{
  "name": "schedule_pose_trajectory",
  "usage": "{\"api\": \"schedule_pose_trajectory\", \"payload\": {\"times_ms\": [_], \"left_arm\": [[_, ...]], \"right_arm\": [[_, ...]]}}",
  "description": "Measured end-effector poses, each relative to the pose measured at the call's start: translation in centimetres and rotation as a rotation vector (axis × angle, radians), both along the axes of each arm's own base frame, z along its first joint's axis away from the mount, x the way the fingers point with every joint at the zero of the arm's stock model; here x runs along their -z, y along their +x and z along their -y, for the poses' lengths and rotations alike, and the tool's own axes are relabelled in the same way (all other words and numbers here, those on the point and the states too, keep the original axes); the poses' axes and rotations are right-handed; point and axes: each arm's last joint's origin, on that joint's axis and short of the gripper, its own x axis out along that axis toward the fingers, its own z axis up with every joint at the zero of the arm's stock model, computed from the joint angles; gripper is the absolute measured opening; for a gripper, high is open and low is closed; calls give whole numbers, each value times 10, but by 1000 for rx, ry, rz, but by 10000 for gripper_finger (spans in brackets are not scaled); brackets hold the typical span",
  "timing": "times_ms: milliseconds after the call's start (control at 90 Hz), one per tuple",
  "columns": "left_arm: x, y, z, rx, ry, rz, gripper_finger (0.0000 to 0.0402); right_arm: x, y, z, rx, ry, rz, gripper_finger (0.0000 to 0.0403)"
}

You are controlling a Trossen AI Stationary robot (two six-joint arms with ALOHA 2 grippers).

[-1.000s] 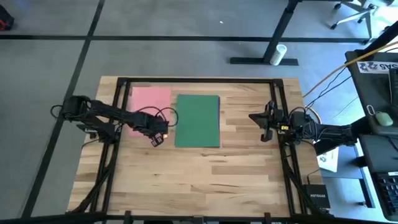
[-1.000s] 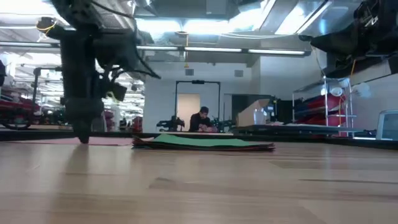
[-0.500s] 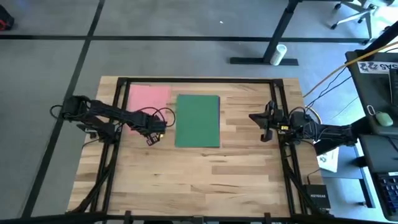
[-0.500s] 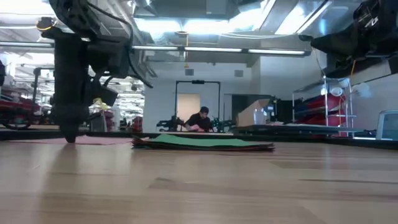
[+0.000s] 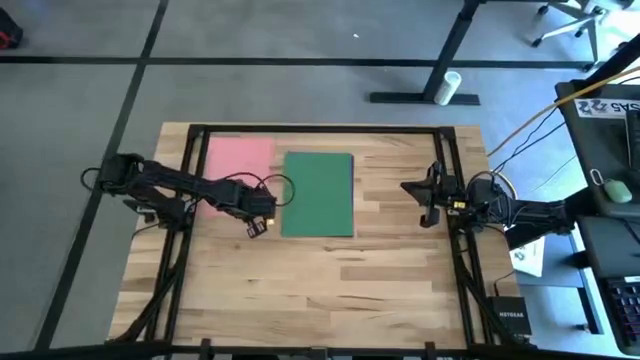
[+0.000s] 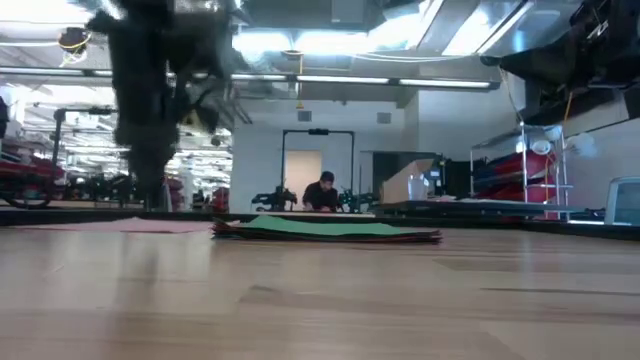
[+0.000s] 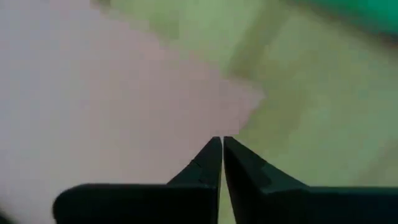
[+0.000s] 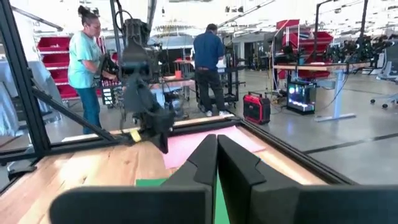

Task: Organize paper
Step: Move the green paper to the bottom left of the table

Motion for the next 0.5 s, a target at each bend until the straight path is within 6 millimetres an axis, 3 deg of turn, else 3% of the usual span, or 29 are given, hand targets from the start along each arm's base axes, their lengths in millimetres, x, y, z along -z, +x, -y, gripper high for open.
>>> {"api": "schedule_pose_trajectory", "payload": {"times_ms": [233,500], "left_arm": [[-27,25,26,245,-52,179,8],[-30,29,43,390,-52,224,69]], "right_arm": [[0,0,0,0,0,0,1],[0,0,0,0,-3,-5,1]]}}
